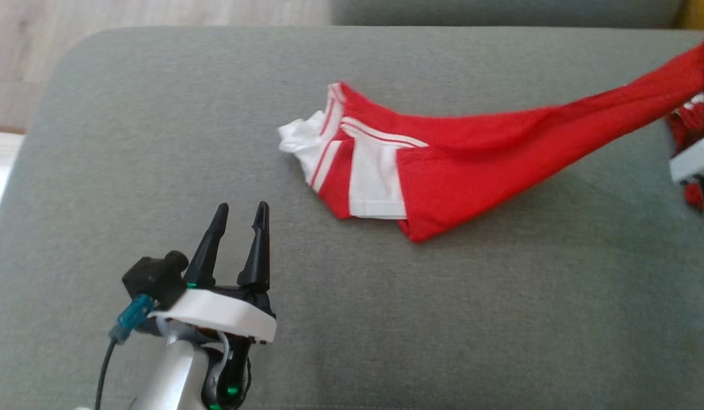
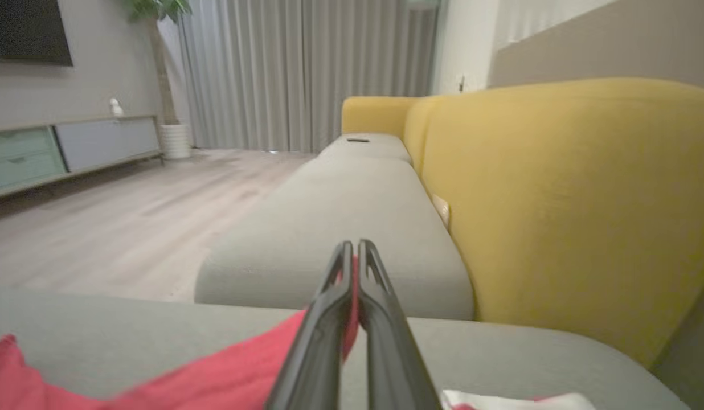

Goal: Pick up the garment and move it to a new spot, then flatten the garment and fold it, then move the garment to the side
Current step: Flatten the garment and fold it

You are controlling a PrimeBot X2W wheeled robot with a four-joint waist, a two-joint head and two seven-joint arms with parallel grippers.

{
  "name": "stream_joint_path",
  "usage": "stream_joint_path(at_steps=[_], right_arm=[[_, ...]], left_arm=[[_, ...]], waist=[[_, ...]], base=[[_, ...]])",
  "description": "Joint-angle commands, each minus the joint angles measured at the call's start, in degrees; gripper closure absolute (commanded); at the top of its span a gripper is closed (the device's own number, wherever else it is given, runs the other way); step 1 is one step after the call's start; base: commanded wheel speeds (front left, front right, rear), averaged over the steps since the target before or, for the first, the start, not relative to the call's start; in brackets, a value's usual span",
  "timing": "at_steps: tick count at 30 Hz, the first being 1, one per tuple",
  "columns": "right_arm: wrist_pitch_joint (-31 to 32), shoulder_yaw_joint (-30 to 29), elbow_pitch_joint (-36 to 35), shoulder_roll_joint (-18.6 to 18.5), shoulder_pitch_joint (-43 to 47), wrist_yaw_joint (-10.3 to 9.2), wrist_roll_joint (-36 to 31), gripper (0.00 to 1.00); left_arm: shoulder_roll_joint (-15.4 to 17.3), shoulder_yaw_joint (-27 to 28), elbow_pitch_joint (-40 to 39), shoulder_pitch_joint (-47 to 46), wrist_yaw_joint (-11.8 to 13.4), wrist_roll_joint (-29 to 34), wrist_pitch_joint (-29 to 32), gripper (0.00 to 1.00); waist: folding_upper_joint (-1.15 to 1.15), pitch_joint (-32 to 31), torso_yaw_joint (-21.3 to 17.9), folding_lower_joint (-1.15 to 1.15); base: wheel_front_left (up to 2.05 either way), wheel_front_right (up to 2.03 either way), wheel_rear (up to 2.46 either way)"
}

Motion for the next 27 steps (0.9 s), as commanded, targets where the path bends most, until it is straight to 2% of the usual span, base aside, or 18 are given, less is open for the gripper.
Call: stream_joint_path(at_steps=[1, 2, 3, 7, 11, 16, 22, 27], right_arm=[[0.3, -1.2, -0.2, -1.2, -0.6, -0.05, -2.0, 1.0], [0.3, -2.2, 0.6, -1.1, -0.3, -0.05, -3.5, 0.69], [0.7, -3.6, 1.6, -0.6, -0.1, -0.05, -4.4, 0.0], [1.2, -7.7, 3.1, 1.9, 0.1, -0.05, -9.5, 0.0], [0.5, -10.0, 0.0, 5.9, 1.3, -0.05, -12.3, 0.0], [0.0, -8.1, -10.3, 11.0, 6.4, -0.05, -11.5, 0.0], [-0.2, -3.5, -24.0, 14.4, 16.1, -0.05, -10.7, 0.0], [-0.3, -3.2, -29.6, 18.0, 24.5, -0.05, -11.0, 0.0]], left_arm=[[0.2, 2.3, -1.4, -2.6, -0.4, 0.5, -0.3, 0.0], [0.2, 2.2, -1.3, -2.8, -0.5, 0.6, -0.3, 0.0], [0.2, 2.1, -1.2, -3.0, -0.6, 0.6, -0.3, 0.0], [0.2, 2.1, -1.0, -3.1, -0.5, 0.5, -0.3, 0.0], [0.2, 2.3, -0.6, -2.6, -0.7, 0.7, -0.3, 0.0], [0.2, 3.3, -1.6, -1.9, -0.5, 0.7, -0.3, 0.0], [0.2, 4.9, -4.3, -0.8, -0.4, 0.7, -0.3, 0.0], [0.2, 5.2, -5.2, 0.3, -0.7, 1.1, -0.3, 0.0]], waist=[[0.0, 0.7, -1.6, 0.0], [0.0, 0.8, -2.0, 0.0], [0.0, 0.8, -2.2, 0.0], [0.0, 0.3, -3.3, 0.0], [0.0, -1.1, -3.8, 0.0], [0.0, -3.1, -3.9, 0.0], [0.0, -4.3, -3.8, 0.0], [0.0, -5.1, -3.6, 0.0]], base=[[0.0, 0.0, 0.0], [0.0, 0.0, 0.0], [0.0, 0.0, 0.0], [0.0, 0.0, 0.0], [0.0, 0.0, 0.0], [0.0, 0.0, 0.0], [0.0, 0.0, 0.0], [0.0, 0.0, 0.0]])
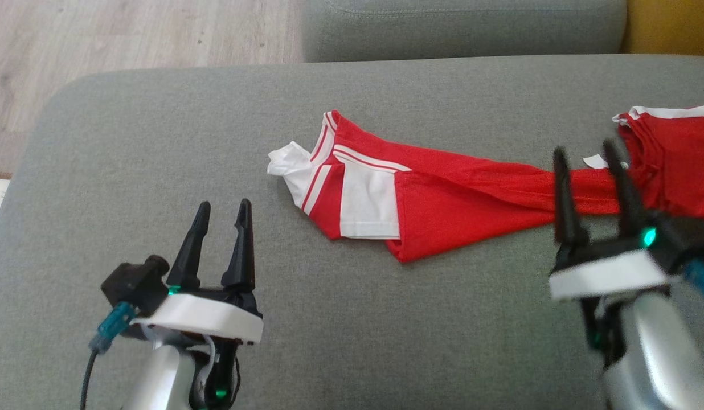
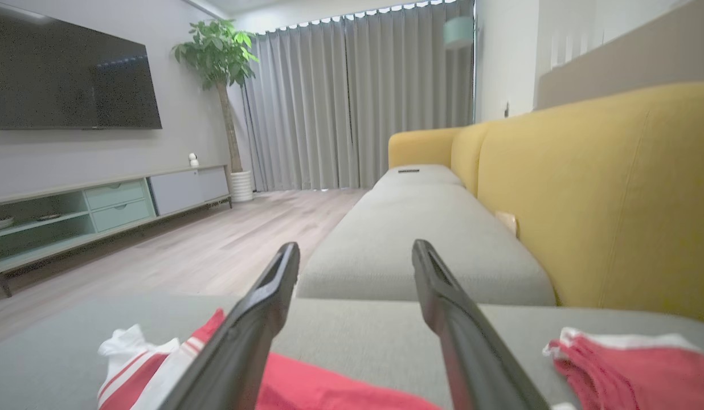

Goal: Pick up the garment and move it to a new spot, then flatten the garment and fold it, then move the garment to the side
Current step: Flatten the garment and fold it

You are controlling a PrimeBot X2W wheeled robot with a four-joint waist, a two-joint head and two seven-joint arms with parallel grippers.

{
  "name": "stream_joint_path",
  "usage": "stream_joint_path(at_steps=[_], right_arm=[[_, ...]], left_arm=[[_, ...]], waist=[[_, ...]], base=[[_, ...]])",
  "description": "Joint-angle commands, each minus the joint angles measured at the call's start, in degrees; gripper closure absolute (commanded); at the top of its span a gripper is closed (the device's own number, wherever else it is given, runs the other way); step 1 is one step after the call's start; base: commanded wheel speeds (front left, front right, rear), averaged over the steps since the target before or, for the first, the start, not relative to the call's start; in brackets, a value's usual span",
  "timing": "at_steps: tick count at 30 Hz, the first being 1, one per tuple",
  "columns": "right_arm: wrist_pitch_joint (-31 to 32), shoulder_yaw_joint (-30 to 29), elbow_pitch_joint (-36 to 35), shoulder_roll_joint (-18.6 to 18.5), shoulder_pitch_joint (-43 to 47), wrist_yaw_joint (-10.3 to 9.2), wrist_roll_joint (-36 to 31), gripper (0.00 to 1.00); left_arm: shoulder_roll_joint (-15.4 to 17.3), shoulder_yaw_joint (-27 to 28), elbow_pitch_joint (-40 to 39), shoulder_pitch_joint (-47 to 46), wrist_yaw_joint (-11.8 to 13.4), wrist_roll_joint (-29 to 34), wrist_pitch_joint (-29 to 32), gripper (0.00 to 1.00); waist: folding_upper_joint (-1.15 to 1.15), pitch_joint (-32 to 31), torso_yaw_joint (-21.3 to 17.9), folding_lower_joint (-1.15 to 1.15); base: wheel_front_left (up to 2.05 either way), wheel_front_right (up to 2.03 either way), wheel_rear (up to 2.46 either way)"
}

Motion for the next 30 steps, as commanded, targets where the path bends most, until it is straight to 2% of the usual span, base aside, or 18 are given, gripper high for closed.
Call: stream_joint_path(at_steps=[1, 7, 13, 21, 30], right_arm=[[-0.5, 1.1, -2.5, 1.1, 1.4, -0.05, -0.4, 0.0], [-0.5, 0.8, -2.5, 3.2, 5.7, -0.05, -0.5, 0.0], [-0.5, 2.3, -0.3, 2.9, 3.7, -0.05, -2.0, 0.0], [4.9, 9.7, 7.8, -2.5, -5.3, -0.05, -3.3, 0.0], [10.5, 20.2, 20.9, -9.1, -15.3, -0.05, 3.3, 0.0]], left_arm=[[0.2, 2.1, -2.3, -1.0, -0.3, 0.8, -0.3, 0.0], [0.2, 1.6, -2.4, 0.0, 0.0, 0.6, -0.3, 0.0], [0.2, 0.9, -2.1, -0.6, 0.0, 0.4, -0.3, 0.0], [0.2, -1.1, -1.2, -2.8, -0.2, 0.1, -0.3, 0.0], [0.2, -3.5, -0.6, -4.4, 0.4, -1.5, -0.3, 0.0]], waist=[[0.0, -0.2, 0.2, 0.0], [0.0, 0.2, 0.7, 0.0], [0.0, 1.8, 2.1, 0.0], [0.0, 5.5, 5.5, 0.0], [0.0, 8.0, 10.5, 0.0]], base=[[0.0, 0.0, 0.0], [0.0, 0.0, 0.0], [0.0, 0.0, 0.0], [0.0, 0.0, 0.0], [0.0, 0.0, 0.0]])
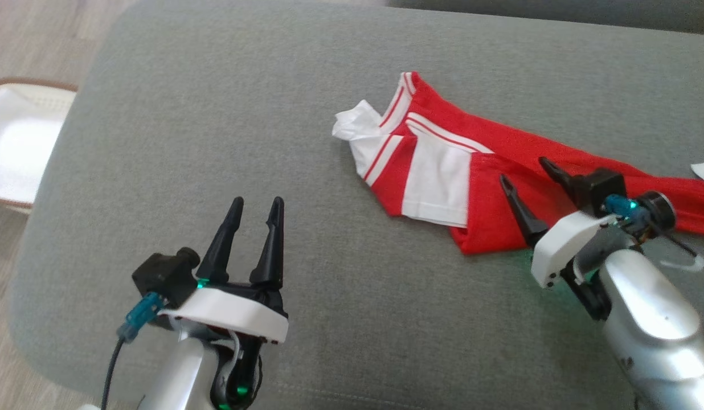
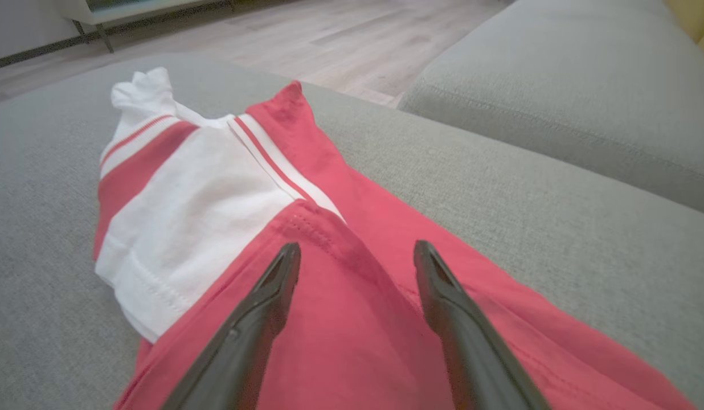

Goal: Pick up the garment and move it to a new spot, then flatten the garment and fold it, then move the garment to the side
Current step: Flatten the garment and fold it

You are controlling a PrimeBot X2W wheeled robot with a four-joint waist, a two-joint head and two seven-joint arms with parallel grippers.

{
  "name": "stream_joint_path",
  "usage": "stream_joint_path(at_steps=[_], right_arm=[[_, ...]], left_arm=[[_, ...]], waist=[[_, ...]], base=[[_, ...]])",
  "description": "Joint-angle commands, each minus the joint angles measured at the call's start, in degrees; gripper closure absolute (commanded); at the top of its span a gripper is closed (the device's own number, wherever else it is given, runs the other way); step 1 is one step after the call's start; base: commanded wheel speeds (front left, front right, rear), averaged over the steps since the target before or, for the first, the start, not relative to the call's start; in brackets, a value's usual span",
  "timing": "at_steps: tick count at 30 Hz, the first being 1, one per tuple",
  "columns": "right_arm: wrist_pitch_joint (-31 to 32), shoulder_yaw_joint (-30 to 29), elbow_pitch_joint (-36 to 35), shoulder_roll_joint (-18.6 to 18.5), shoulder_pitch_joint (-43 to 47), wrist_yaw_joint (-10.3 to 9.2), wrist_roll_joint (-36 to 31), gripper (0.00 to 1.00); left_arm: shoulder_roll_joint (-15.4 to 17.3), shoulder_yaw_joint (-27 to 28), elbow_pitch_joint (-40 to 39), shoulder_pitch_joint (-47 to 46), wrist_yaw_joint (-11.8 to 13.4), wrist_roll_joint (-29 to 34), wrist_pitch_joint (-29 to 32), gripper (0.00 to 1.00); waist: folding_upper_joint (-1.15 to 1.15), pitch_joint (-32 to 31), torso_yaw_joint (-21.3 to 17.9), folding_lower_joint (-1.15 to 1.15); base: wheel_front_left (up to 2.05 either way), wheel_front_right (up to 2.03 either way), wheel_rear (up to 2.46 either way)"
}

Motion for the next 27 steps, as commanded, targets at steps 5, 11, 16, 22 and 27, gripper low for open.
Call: stream_joint_path(at_steps=[5, 11, 16, 22, 27], right_arm=[[-0.1, 4.6, 3.7, -2.4, -4.8, -0.05, 3.2, 0.0], [-0.5, 8.5, 8.0, -2.8, -7.3, -0.05, 6.5, 1.0], [-4.1, 9.4, 8.1, -2.5, -8.2, -0.05, 8.4, 1.0], [-7.6, 6.7, 5.3, -2.6, -5.4, -0.05, 10.7, 1.0], [-9.3, -2.3, -0.4, -3.9, 3.4, -0.05, 13.1, 1.0]], left_arm=[[0.2, 1.2, -1.2, -2.4, 0.4, -0.7, -0.3, 0.0], [0.2, 1.1, -1.2, -2.4, 0.8, -0.8, -0.3, 0.0], [0.2, 1.8, -1.1, -2.1, 0.8, -0.5, -0.3, 0.0], [0.2, 3.2, -0.8, -1.2, 0.9, 0.2, -0.3, 0.0], [0.2, 5.1, -0.9, -0.2, 0.7, 0.6, -0.3, 0.0]], waist=[[0.0, 0.9, 2.4, 0.0], [0.0, 0.8, 2.2, 0.0], [0.0, 0.1, 0.5, 0.0], [0.0, -2.0, -2.7, 0.0], [0.0, -4.0, -6.7, 0.0]], base=[[0.0, 0.0, 0.0], [0.0, 0.0, 0.0], [0.0, 0.0, 0.0], [0.0, 0.0, 0.0], [0.0, 0.0, 0.0]])
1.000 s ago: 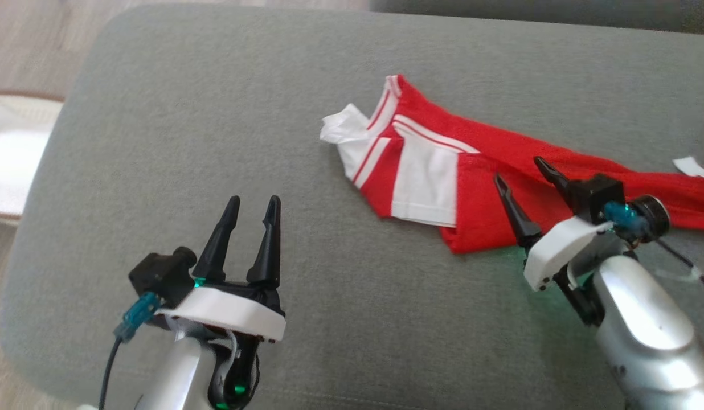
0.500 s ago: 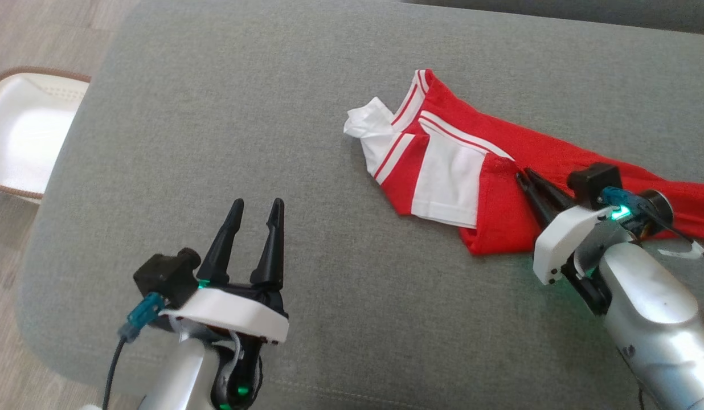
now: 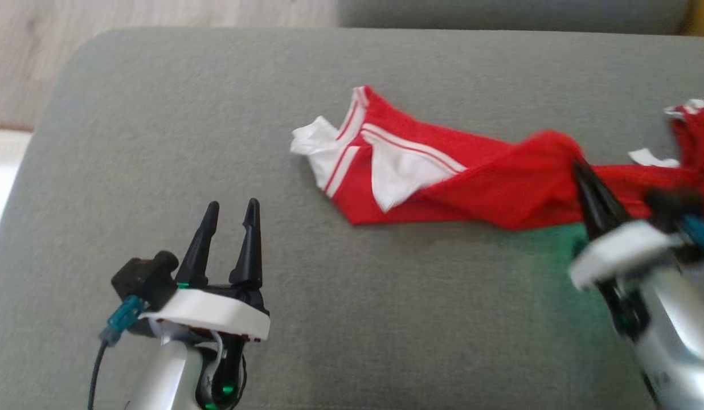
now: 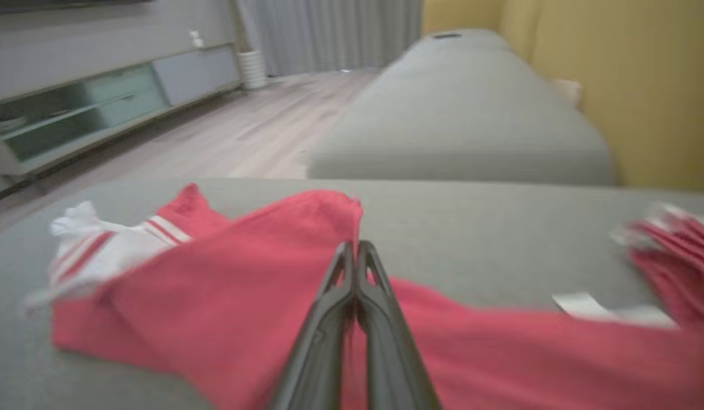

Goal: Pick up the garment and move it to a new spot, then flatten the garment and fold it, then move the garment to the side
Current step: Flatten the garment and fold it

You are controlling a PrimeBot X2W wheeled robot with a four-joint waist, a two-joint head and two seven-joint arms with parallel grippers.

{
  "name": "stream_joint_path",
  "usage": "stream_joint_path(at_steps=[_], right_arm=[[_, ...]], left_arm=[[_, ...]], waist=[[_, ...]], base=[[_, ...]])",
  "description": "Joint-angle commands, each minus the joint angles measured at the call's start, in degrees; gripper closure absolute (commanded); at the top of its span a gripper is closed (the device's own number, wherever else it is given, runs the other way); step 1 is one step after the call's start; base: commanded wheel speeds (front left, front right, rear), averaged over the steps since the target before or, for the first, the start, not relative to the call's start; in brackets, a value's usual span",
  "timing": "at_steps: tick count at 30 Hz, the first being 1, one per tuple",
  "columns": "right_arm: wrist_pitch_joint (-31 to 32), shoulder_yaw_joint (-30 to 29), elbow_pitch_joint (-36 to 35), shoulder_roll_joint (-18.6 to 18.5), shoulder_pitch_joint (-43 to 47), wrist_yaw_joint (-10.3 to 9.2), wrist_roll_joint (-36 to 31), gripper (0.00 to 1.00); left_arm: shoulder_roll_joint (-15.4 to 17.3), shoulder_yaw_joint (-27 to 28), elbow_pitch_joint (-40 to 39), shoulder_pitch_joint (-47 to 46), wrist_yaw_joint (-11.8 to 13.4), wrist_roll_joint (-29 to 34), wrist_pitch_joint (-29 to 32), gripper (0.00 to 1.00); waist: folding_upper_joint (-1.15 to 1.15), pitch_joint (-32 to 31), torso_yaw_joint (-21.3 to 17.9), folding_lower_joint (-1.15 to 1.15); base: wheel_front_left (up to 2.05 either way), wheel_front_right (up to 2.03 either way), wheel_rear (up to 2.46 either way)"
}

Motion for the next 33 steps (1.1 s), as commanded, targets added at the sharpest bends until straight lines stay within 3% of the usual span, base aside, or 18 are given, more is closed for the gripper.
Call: stream_joint_path(at_steps=[1, 4, 10, 11, 12, 20, 26, 33], right_arm=[[-0.8, -0.8, -2.4, -0.9, 3.4, -0.05, 0.3, 1.0], [-0.3, -6.1, -6.6, -0.9, 10.6, -0.05, -0.1, 1.0], [5.5, -13.2, -16.3, 2.6, 24.9, -0.05, -3.0, 1.0], [6.1, -13.7, -17.6, 3.1, 26.1, -0.05, -3.5, 0.46], [7.1, -14.5, -18.6, 3.8, 27.2, -0.05, -3.6, 0.0], [8.0, -18.7, -27.8, 7.8, 28.2, -0.05, -8.2, 0.0], [6.4, -12.5, -32.4, 8.8, 24.1, -0.05, -6.5, 0.0], [7.9, -4.4, -27.5, 8.9, 18.0, -0.05, -5.2, 0.0]], left_arm=[[0.2, 2.2, -1.8, -0.8, -0.1, 0.4, -0.3, 0.0], [0.2, 3.0, -1.8, -0.5, -0.1, 0.4, -0.3, 0.0], [0.2, 2.9, -2.0, -0.5, -0.2, 0.0, -0.3, 0.0], [0.2, 2.9, -2.0, -0.5, -0.2, 0.0, -0.3, 0.0], [0.2, 2.8, -2.0, -0.5, -0.3, 0.0, -0.3, 0.0], [0.2, 2.3, -1.4, 0.0, -0.5, 0.0, -0.3, 0.0], [0.2, 2.2, -1.9, 0.3, -0.6, 0.4, -0.3, 0.0], [0.2, 0.7, -2.7, 0.4, -0.8, 0.3, -0.3, 0.0]], waist=[[0.0, -1.8, -2.3, 0.0], [0.0, -2.8, -4.1, 0.0], [0.0, -3.7, -5.7, 0.0], [0.0, -3.7, -5.7, 0.0], [0.0, -3.7, -5.7, 0.0], [0.0, -4.3, -4.1, 0.0], [0.0, -5.0, -2.5, 0.0], [0.0, -4.1, 0.9, 0.0]], base=[[0.0, 0.0, 0.0], [0.0, 0.0, 0.0], [0.0, 0.0, 0.0], [0.0, 0.0, 0.0], [0.0, 0.0, 0.0], [0.0, 0.0, 0.0], [0.0, 0.0, 0.0], [0.0, 0.0, 0.0]])
